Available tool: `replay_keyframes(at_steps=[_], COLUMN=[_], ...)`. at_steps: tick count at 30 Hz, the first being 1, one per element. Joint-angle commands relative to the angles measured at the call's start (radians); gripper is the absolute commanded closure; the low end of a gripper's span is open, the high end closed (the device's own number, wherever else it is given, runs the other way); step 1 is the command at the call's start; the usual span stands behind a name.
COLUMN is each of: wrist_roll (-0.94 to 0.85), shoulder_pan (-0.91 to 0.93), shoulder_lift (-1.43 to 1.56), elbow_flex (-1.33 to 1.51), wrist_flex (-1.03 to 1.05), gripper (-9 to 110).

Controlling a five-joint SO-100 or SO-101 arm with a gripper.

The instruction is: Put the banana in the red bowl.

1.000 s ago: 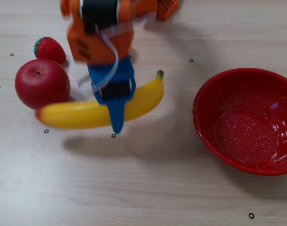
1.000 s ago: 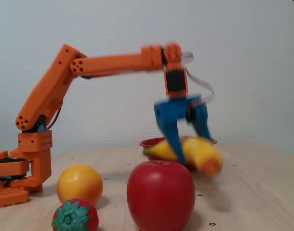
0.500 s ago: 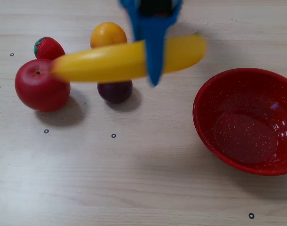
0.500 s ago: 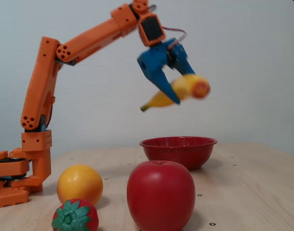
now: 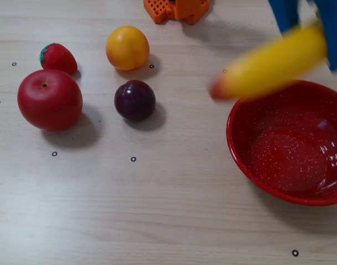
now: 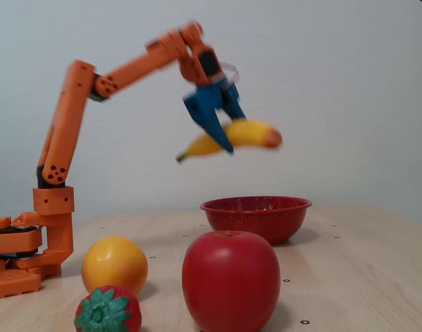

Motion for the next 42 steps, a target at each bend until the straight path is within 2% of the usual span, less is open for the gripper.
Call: replay_keyframes(at_steps=[1, 12, 14, 15, 23, 26, 28, 31, 35, 42], wrist_roll=[-0.021, 0.014, 0.026, 0.028, -0.018, -0.038, -0.06, -0.083, -0.153, -0.255], shoulder_pan=[0.014, -0.002, -0.011, -0.017, -0.046, -0.052, -0.057, -0.069, -0.095, -0.222], shoulder_lift=[0.005, -0.156, -0.156, -0.156, -0.074, -0.009, 0.037, 0.133, 0.305, 0.703], elbow_flex=[-0.1, 0.026, 0.058, 0.066, 0.044, 0.008, -0.034, -0.067, -0.032, 0.345], wrist_flex=[-0.08, -0.242, -0.245, -0.249, -0.232, -0.195, -0.163, -0.132, -0.107, -0.137], gripper=[101, 100, 79, 75, 49, 48, 50, 62, 101, 101])
